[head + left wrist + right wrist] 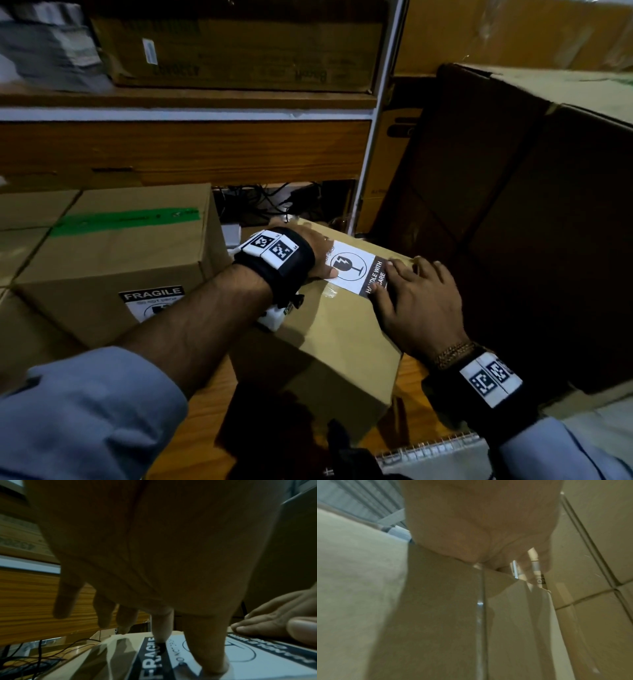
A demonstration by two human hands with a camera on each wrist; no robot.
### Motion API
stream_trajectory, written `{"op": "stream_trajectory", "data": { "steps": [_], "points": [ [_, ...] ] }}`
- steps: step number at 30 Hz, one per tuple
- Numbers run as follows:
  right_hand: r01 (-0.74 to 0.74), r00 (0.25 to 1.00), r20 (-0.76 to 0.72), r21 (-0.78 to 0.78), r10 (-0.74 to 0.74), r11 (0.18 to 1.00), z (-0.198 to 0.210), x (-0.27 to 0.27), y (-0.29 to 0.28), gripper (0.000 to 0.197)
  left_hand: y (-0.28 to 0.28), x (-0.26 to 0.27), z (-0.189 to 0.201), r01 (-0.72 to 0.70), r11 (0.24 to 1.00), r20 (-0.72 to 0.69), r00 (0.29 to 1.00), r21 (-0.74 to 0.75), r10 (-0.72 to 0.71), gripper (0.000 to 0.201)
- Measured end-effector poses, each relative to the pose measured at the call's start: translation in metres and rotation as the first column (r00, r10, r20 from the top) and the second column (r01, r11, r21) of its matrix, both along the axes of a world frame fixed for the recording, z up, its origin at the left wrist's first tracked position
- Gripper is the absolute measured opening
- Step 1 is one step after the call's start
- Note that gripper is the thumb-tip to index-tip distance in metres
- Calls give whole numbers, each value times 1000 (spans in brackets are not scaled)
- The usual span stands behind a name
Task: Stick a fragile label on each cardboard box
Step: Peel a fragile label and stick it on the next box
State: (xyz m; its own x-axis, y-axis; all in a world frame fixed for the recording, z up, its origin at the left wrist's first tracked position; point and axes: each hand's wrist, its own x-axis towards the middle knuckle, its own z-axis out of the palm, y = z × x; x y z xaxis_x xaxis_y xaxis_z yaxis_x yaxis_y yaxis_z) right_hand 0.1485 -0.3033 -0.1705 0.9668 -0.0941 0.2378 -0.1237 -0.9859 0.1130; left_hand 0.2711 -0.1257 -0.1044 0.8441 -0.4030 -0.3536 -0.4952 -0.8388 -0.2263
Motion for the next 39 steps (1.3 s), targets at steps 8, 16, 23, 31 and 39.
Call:
{"op": "stream_trajectory", "data": {
  "steps": [8, 16, 23, 31, 39],
  "points": [
    [-94, 995, 46, 165, 88, 982, 0, -4, -2, 65, 2, 5, -7, -109, 994, 48, 993, -23, 110, 98],
    [-485, 870, 192, 164, 454, 859, -5, 5, -13, 25, -2, 1, 3, -49, 998, -1, 999, -41, 49, 81],
    [-473, 858, 295, 130, 421, 871, -11, -3, -6, 4, 5, 10, 12, 6, 1000, -25, 1000, -14, -6, 74],
    [-543, 833, 208, 129, 513, 830, -2, 3, 9, 36, 0, 14, 10, -14, 999, -90, 996, -44, 10, 95],
    [-511, 831, 311, 105, 460, 853, -15, -4, 3, 9, 12, 12, 27, -14, 1000, -70, 997, -19, 13, 80]
  ]
}}
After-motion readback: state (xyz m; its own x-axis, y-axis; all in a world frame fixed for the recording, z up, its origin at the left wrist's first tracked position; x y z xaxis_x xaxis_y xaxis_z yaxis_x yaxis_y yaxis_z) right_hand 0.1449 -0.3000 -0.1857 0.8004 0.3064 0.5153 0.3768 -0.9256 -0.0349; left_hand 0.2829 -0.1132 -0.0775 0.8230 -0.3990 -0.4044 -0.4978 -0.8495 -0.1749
